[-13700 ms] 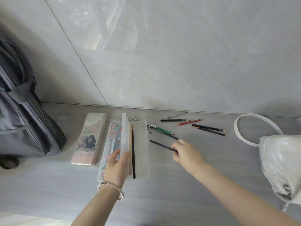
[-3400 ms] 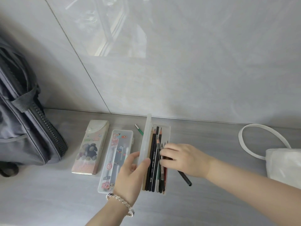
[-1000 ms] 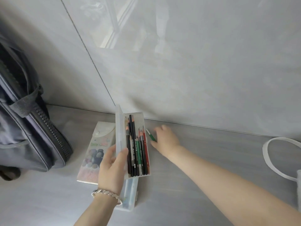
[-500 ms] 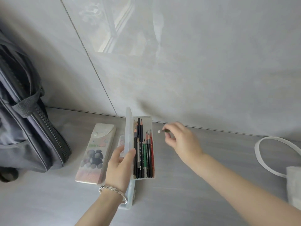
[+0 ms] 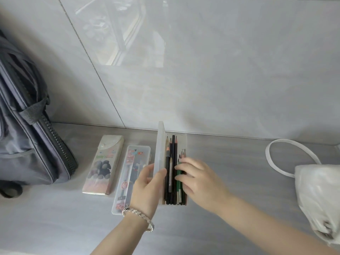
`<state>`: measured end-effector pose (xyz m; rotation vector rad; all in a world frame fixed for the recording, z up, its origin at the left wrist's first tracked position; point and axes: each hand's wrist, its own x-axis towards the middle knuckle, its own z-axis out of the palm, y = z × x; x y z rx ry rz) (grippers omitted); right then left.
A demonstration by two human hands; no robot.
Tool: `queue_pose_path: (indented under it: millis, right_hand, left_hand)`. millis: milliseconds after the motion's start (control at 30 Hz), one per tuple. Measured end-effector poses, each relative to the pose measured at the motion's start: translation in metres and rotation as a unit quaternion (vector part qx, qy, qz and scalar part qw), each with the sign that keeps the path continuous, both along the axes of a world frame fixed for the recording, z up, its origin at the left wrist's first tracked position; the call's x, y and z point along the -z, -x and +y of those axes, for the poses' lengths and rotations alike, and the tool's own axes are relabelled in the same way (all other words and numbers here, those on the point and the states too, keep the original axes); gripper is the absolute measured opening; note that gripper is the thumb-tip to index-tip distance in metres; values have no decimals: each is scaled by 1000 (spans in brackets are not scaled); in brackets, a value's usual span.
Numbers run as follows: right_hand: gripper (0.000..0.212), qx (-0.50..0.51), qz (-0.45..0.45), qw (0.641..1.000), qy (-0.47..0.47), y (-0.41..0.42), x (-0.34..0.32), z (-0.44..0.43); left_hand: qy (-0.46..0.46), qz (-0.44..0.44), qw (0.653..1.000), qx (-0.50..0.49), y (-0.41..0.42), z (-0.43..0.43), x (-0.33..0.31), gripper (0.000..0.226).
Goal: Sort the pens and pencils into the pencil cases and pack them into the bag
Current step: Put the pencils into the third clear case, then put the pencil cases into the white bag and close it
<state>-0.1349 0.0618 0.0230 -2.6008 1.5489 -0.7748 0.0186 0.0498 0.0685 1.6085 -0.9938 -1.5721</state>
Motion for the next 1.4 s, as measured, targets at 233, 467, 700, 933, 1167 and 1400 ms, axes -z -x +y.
queue_pose_path:
  millis: [233, 467, 700, 933, 1167, 1400]
  right_hand:
    - [30, 302, -634, 605, -375, 5, -17, 35]
    - [30, 233, -647, 571, -449, -7, -25, 54]
    - [32, 312, -573, 663, -366, -18, -15, 55]
    - [15, 309, -567, 655, -392, -14, 2, 46]
    - [28, 319, -432, 724, -433, 13, 36, 59]
    - [32, 320, -376, 756, -430, 41, 32, 83]
  left_hand:
    - [-9, -1, 999, 45, 7, 20, -3, 24]
    - [52, -262, 935, 231, 19, 46, 10, 53]
    - [122, -473, 813, 317, 30, 58, 23, 81]
    - [135, -516, 776, 337, 26, 43, 39, 71]
    - [25, -634, 672, 382, 31, 3, 78, 63]
    - [35, -724, 523, 448, 33, -16, 76, 67]
